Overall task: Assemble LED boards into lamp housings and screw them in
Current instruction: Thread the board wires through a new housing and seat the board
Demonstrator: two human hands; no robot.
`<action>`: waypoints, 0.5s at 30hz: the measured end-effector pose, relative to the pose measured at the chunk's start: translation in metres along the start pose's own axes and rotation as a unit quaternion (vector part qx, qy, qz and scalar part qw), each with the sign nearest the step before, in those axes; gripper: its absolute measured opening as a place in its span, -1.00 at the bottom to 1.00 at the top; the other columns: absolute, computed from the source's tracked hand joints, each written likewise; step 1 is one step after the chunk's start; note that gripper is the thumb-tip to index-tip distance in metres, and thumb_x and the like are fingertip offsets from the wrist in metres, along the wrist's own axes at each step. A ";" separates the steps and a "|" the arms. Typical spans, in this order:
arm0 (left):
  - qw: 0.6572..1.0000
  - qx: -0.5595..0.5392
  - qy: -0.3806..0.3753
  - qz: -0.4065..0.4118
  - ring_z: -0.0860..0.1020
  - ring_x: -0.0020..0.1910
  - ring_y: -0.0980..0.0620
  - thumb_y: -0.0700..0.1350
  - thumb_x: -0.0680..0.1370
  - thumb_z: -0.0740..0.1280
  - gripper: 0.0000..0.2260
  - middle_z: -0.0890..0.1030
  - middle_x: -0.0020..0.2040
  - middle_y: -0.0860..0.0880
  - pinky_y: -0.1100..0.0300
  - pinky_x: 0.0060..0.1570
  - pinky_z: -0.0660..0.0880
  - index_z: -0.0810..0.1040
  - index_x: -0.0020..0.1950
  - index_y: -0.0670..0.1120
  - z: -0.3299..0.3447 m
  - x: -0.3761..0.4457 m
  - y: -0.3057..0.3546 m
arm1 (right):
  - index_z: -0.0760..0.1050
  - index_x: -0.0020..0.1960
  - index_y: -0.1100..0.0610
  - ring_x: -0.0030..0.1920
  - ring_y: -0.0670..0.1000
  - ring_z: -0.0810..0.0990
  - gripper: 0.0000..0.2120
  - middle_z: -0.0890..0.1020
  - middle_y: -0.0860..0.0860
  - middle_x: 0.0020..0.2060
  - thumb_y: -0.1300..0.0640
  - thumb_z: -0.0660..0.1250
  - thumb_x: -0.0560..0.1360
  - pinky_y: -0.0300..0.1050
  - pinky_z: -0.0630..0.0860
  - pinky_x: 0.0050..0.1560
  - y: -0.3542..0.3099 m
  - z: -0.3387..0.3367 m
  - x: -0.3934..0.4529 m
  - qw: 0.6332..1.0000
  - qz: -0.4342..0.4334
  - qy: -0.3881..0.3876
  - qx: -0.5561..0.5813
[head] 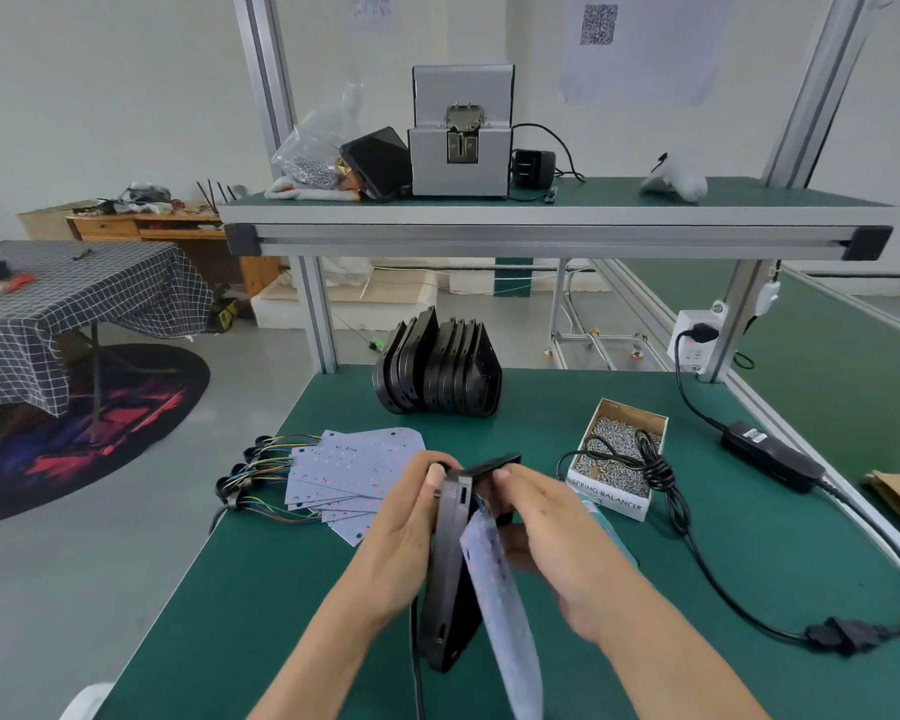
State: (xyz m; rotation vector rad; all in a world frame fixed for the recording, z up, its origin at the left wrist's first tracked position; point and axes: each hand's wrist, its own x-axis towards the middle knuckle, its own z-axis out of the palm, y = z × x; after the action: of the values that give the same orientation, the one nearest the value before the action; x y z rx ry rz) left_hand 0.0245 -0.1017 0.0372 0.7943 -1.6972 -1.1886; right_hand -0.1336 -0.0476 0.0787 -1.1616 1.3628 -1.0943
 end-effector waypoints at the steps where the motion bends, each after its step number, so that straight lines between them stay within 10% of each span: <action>1: 1.000 0.018 -0.006 0.005 0.41 -0.15 0.05 0.24 0.70 0.05 -0.63 0.46 -0.15 0.07 0.17 -0.05 0.40 0.48 0.12 0.00 -0.002 0.001 0.000 | 0.57 -0.17 0.03 -0.14 0.03 0.52 -0.78 0.59 0.02 -0.21 0.15 0.28 0.64 -0.01 0.40 0.01 0.001 -0.004 0.000 1.000 -0.007 -0.013 -0.009; 9: 0.997 0.060 -0.049 0.011 0.38 -0.18 0.07 0.14 0.73 0.06 -0.66 0.43 -0.17 0.08 0.24 -0.11 0.38 0.47 0.09 -0.09 -0.009 0.001 -0.001 | 0.41 -0.23 0.19 -0.23 0.01 0.34 -0.54 0.42 0.06 -0.29 -0.22 0.37 0.36 -0.02 0.27 -0.14 -0.001 0.001 -0.001 0.998 -0.029 -0.022 -0.047; 15: 0.996 0.077 -0.039 0.022 0.48 -0.13 0.04 0.07 0.74 0.07 -0.72 0.55 -0.12 -0.04 0.29 -0.06 0.44 0.53 0.07 0.00 -0.005 0.008 -0.002 | 0.63 -0.01 0.25 -0.14 -0.02 0.59 -0.68 0.68 0.05 -0.16 -0.01 0.35 0.48 -0.07 0.49 -0.04 0.004 -0.004 0.005 0.998 0.001 -0.034 0.057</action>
State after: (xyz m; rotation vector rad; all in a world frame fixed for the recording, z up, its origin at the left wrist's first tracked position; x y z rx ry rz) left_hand 0.0258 -0.1105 0.0385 0.8080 -1.8786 -1.0799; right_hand -0.1378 -0.0514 0.0740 -1.1035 1.2319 -1.1069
